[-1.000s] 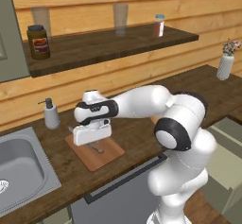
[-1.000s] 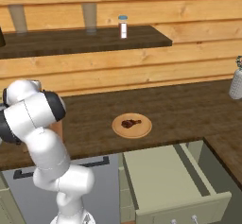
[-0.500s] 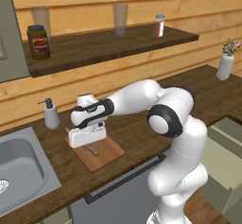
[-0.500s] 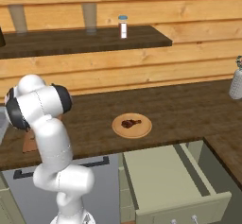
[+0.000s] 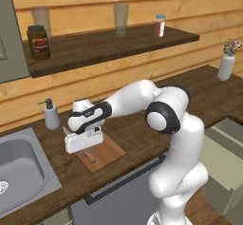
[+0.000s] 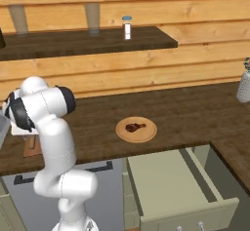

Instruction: Pick up the knife from the drawer and place it on the cutting board. Then place the meat from the plate to the cutting board.

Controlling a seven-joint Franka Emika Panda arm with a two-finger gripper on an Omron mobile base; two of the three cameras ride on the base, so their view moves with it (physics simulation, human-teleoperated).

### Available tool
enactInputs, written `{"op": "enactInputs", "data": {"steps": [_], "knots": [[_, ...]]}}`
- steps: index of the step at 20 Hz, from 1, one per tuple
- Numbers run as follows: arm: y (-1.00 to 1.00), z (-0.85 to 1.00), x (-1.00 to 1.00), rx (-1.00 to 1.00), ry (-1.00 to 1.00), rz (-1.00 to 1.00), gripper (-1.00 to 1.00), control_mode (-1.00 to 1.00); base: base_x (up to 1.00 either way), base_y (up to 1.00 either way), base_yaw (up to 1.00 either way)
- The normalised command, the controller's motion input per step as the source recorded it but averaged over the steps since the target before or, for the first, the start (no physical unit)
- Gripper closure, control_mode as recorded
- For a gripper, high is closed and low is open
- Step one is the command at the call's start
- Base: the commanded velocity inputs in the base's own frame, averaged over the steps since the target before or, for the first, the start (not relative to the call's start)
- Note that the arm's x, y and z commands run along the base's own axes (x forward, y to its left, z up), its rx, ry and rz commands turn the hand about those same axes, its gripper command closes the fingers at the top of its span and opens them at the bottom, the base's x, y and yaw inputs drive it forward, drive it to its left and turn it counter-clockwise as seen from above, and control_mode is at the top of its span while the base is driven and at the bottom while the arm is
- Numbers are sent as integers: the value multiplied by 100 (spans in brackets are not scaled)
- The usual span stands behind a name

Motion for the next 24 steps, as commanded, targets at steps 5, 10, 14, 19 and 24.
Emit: {"op": "enactInputs", "data": {"steps": [5, 10, 14, 19, 24], "knots": [[-36, 25, -14, 0, -8, 0, -100, -100, 0, 0, 0], [-63, 57, -22, 0, -12, 0, -100, -100, 0, 0, 0], [-93, 42, -26, 0, -7, 0, -100, -100, 0, 0, 0], [-100, 23, -15, 0, -1, -2, -100, -100, 0, 0, 0], [-100, 61, 2, 0, -4, -21, -100, -100, 0, 0, 0]]}}
